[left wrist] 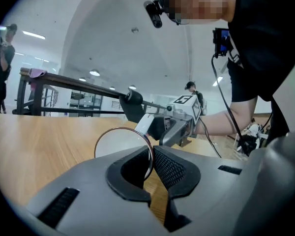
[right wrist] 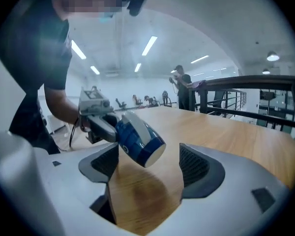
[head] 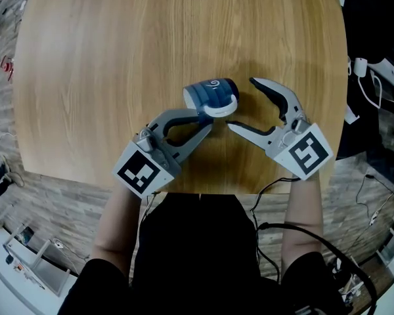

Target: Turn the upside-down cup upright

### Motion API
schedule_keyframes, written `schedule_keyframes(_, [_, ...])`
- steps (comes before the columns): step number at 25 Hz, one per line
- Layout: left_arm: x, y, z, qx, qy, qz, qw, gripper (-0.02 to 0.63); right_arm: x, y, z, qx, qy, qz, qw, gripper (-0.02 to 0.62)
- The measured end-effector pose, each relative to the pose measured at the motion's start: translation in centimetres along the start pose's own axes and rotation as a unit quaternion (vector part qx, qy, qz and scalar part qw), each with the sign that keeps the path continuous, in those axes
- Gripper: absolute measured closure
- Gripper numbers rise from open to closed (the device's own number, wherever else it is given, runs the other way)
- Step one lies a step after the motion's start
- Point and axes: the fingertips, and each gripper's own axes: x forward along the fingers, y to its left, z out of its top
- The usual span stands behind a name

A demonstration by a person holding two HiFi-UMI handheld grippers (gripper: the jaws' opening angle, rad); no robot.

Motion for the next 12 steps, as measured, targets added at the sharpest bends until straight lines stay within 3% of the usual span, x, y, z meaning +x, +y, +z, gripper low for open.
schedule_keyframes(6, [0.5, -0.3, 0.3, -0.014, 0.028, -0.004, 0.9995, 0.572, 1.9, 1.3, -1.0, -0.084, 0.093, -0.013, 0.992, 0.249])
schedule_keyframes(12, [0.9, -1.0, 1.1, 0.005, 0.059, -0.020, 0.9981, 0.572, 3.4, 1.9, -0.7, -0.181, 0.165, -0.018, 0.969, 0.249])
